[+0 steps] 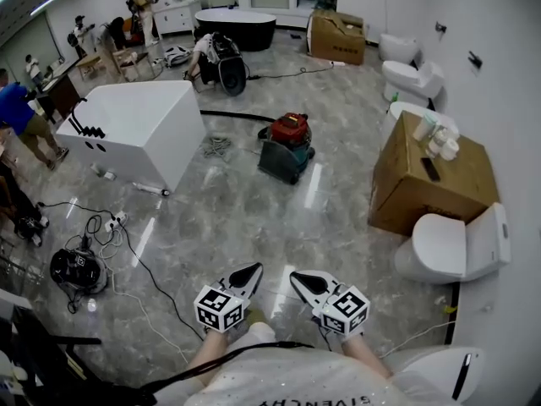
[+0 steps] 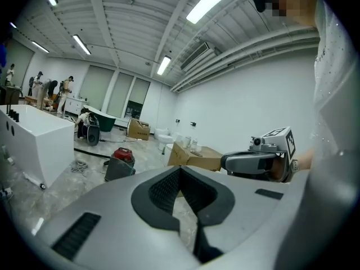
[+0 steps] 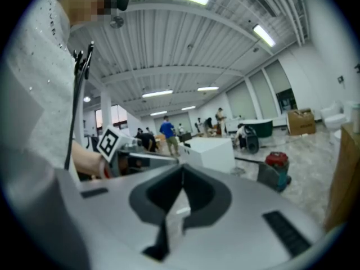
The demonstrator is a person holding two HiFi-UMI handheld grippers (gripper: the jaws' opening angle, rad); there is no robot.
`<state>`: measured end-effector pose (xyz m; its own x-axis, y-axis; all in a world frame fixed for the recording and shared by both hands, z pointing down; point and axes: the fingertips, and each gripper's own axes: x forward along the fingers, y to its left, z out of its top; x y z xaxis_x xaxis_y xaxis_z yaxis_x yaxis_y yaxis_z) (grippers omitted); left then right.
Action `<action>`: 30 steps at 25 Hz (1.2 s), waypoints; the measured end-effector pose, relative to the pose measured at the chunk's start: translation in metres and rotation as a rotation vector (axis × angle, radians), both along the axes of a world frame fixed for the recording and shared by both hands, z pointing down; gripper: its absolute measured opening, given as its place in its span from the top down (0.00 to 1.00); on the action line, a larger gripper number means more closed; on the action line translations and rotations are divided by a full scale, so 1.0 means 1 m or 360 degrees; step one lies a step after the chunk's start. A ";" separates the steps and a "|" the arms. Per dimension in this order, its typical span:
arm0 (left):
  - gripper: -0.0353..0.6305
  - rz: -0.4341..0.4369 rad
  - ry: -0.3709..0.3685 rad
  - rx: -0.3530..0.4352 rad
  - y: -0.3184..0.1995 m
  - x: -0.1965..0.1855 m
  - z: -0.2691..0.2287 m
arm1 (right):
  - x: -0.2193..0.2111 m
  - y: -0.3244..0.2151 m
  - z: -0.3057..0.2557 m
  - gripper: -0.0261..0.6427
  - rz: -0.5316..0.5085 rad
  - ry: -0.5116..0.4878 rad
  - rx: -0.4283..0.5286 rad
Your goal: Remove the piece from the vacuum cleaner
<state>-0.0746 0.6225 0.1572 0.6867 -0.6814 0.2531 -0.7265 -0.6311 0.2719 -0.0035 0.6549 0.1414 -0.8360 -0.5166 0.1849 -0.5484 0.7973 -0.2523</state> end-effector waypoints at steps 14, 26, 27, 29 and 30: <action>0.92 0.0169 0.0004 -0.0015 -0.093 -0.067 0.010 | -0.077 -0.097 0.023 0.94 0.0139 0.0002 -0.0108; 0.92 0.0174 0.0035 -0.0111 -0.126 -0.086 0.029 | -0.094 -0.137 0.038 0.94 0.0113 0.0064 -0.0197; 0.92 0.0170 0.0025 -0.0112 -0.134 -0.088 0.031 | -0.092 -0.144 0.040 0.94 0.0119 0.0064 -0.0208; 0.92 0.0148 0.0020 -0.0119 -0.154 -0.093 0.033 | -0.090 -0.162 0.045 0.94 0.0134 0.0052 -0.0225; 0.92 0.0138 0.0023 -0.0124 -0.164 -0.095 0.033 | -0.089 -0.171 0.046 0.94 0.0144 0.0043 -0.0233</action>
<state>-0.1694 0.4586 0.1902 0.7461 -0.5981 0.2925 -0.6658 -0.6679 0.3325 -0.0923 0.4837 0.1875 -0.7811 -0.5554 0.2853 -0.6244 0.7002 -0.3463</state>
